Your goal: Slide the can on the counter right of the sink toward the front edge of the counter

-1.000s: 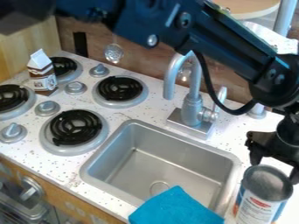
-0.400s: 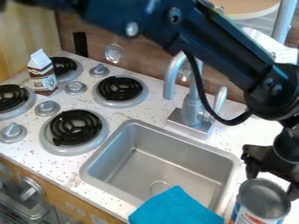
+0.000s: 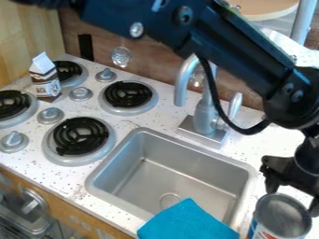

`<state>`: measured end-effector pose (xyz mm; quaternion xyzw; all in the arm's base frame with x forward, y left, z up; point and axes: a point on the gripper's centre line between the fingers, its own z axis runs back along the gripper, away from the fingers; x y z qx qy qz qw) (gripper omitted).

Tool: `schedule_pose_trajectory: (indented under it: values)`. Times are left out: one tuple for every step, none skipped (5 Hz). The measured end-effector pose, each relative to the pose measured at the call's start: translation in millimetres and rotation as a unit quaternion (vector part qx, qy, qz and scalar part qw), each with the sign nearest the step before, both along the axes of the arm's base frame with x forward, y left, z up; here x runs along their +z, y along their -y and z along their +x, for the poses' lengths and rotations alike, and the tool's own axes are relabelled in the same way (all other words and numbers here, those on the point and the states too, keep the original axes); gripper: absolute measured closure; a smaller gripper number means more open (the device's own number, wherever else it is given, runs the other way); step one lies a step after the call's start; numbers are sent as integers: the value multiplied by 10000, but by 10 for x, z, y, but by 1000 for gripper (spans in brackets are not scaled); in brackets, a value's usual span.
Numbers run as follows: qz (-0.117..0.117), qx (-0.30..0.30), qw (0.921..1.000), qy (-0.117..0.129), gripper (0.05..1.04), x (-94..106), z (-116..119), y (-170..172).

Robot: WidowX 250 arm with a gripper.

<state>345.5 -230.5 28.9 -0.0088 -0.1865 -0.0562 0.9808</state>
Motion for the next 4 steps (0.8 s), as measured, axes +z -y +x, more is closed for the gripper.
schedule_pose_trajectory:
  values:
    - [-298, 95, 9993, 179, 110, 220, 127, 103]
    - [-486, 202, 9984, 199, 93, 518, 189, 56]
    - [-533, 70, 9984, -154, 90, 792, 40, -38]
    - [-700, -52, 9961, -543, 87, 1086, -213, -115]
